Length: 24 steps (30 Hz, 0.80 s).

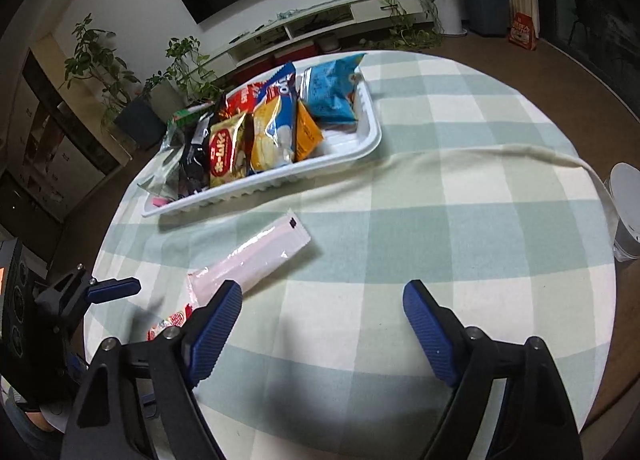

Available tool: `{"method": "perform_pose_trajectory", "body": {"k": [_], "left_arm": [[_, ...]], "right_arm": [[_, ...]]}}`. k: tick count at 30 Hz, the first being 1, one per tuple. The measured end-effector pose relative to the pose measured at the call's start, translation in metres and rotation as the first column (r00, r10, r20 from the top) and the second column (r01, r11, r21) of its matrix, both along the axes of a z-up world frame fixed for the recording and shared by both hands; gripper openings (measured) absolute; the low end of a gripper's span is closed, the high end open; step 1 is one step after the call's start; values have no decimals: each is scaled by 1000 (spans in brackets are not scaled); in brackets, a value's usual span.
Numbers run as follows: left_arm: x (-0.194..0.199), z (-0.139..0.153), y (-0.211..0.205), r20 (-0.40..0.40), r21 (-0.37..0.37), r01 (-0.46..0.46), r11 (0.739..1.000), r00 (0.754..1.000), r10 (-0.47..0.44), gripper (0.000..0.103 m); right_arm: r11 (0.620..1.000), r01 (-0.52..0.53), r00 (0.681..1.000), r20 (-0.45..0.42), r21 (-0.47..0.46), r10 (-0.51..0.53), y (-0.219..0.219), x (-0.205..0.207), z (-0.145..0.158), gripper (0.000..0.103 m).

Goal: Organize snacks
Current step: 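Withdraw both grippers from the tray toward the last loose snacks, then reach the left gripper to the red candy pack while the right approaches the pink bar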

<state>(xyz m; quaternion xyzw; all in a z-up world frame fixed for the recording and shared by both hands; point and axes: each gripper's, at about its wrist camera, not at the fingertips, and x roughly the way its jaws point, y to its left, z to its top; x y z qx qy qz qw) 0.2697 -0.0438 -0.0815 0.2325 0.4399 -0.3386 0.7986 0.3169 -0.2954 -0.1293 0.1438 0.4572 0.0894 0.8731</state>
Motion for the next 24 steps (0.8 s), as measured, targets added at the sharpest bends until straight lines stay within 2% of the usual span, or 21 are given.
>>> {"method": "perform_pose_trajectory", "body": {"k": [2,5,8,11,15,23,24], "left_arm": [[3,-6,-1,-12,9,4,1000,1000,-4,87],[7,-9,-2,-21,-5,5,1000,1000,-5,86],[14,-13,-3,-55,-29,-2,1000,998,1,70],[16,-12,-3,-82,-46,-3,999,997,-1,62],[19,-11,-3,-107,-47,-22,999,994,17,58],[15,-9,6,-136,-48,-45,998,990,38,57],[13,-9,6,-137,-50,-47,998,990,40,49]], "right_arm": [[1000,-16,1000,-4,-2,16,3,0,-2,82],[999,-32,999,-6,-9,32,8,1,-3,82],[999,-47,999,-15,-11,47,14,2,-4,82],[998,-56,998,-20,-27,56,19,3,-3,82],[998,-52,998,-31,-47,50,21,4,-2,82],[996,-48,998,-47,-72,45,26,5,-2,82],[996,-50,998,-49,-78,47,27,6,-2,82]]}}
